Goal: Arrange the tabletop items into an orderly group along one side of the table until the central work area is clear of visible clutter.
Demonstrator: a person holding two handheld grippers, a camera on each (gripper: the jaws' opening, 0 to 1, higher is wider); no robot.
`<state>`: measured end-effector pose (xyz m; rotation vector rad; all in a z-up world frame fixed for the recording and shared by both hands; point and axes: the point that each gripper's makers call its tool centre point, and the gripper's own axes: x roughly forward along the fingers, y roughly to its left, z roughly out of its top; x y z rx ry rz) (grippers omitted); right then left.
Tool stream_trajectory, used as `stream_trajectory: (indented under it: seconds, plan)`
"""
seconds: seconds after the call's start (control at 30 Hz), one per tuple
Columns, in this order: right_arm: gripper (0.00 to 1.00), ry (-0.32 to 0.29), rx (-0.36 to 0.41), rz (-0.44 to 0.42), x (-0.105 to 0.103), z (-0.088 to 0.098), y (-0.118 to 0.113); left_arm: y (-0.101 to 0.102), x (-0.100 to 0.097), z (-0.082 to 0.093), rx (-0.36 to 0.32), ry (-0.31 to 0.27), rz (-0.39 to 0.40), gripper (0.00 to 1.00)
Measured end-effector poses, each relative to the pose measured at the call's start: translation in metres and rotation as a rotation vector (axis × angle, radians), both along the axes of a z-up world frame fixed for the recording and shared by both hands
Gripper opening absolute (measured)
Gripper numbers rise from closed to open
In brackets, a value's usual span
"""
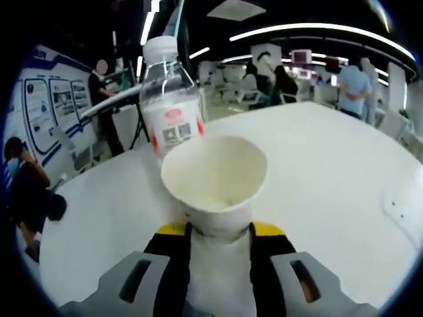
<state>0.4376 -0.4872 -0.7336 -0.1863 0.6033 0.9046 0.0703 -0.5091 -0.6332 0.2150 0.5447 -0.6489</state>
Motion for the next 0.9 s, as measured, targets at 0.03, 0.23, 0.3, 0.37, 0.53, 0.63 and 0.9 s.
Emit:
stream_trajectory:
  seconds: [0.03, 0.23, 0.3, 0.37, 0.53, 0.63, 0.9]
  plan:
    - [0.3, 0.0, -0.002, 0.0, 0.0, -0.001, -0.001, 0.0, 0.0, 0.0, -0.003, 0.0, 0.002, 0.96]
    - [0.3, 0.001, -0.004, -0.011, 0.001, -0.001, -0.002, 0.0, -0.001, -0.001, 0.0, 0.004, -0.002, 0.96]
    - [0.3, 0.002, -0.011, -0.014, 0.002, -0.002, -0.002, 0.0, -0.001, -0.001, 0.001, 0.004, -0.003, 0.96]
    - [0.3, 0.001, -0.018, -0.014, 0.004, -0.002, -0.003, 0.0, -0.001, -0.001, 0.001, 0.003, -0.001, 0.96]
    - [0.3, 0.005, -0.047, -0.011, 0.011, -0.004, -0.004, 0.0, -0.001, -0.001, 0.006, 0.006, -0.004, 0.96]
    - [0.3, 0.003, -0.049, -0.023, 0.013, -0.005, -0.005, -0.001, -0.002, -0.002, 0.012, 0.003, -0.009, 0.96]
    - [0.3, 0.022, -0.049, -0.037, 0.01, -0.005, -0.006, -0.001, -0.002, -0.002, 0.019, -0.001, -0.007, 0.96]
